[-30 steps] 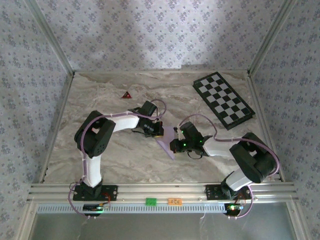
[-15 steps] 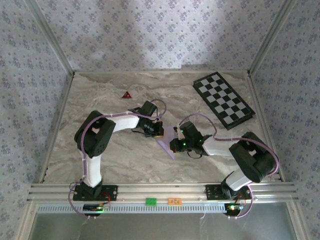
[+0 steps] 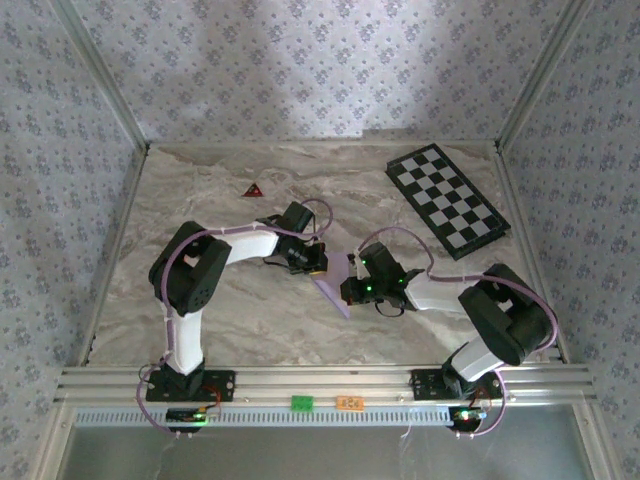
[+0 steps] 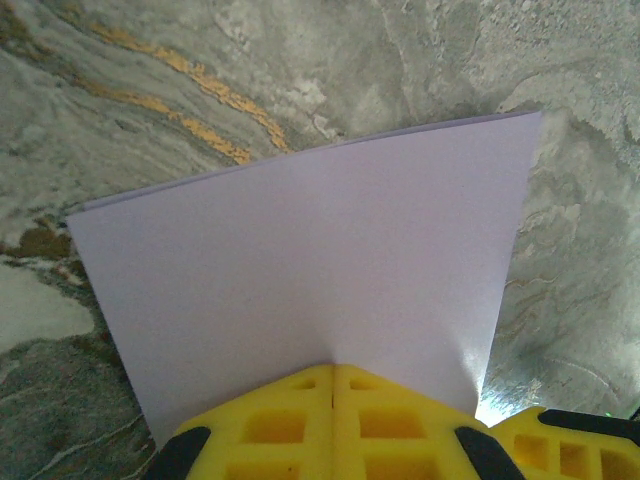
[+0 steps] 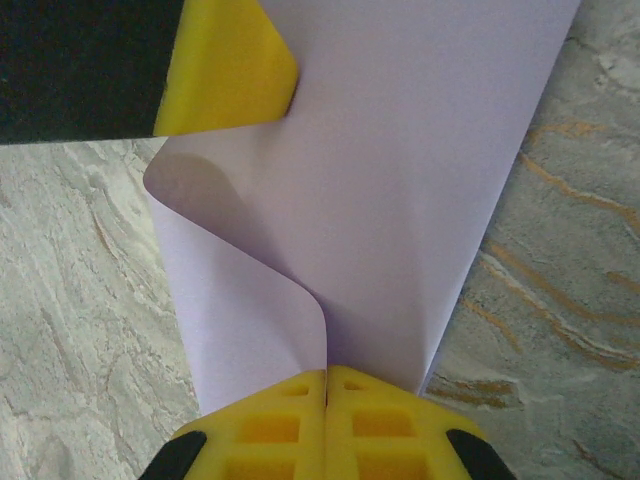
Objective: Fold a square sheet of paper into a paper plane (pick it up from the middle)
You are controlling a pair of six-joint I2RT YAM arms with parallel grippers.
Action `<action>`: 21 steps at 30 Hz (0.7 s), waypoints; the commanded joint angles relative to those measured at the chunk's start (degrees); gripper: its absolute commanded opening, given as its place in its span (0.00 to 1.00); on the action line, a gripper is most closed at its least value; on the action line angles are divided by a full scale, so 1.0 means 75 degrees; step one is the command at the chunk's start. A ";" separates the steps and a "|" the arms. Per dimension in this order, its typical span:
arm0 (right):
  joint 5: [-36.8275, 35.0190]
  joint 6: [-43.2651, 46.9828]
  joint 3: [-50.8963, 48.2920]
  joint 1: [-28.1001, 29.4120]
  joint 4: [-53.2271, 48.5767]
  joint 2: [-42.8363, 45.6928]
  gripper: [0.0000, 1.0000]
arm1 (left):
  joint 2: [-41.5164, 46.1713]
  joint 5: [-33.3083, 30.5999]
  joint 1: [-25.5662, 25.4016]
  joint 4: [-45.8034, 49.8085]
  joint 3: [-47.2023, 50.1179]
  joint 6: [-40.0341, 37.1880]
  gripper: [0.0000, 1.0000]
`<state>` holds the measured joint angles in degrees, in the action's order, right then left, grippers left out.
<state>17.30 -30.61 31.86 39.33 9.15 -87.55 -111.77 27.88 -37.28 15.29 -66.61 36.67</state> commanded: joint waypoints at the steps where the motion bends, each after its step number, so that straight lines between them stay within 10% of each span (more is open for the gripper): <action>1: -0.0173 0.0120 0.0170 -0.0053 -0.0241 0.0131 0.00 | -0.0180 -0.0071 -0.0010 0.0220 0.0024 0.0000 0.04; 21: -0.0136 0.0273 0.0170 -0.0088 -0.0358 0.0178 0.00 | -0.0190 -0.0082 -0.0015 0.0238 0.0037 0.0021 0.04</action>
<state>16.67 -29.54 32.08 39.00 7.75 -85.10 -111.77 27.86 -37.28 15.29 -66.61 36.67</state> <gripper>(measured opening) 0.066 0.062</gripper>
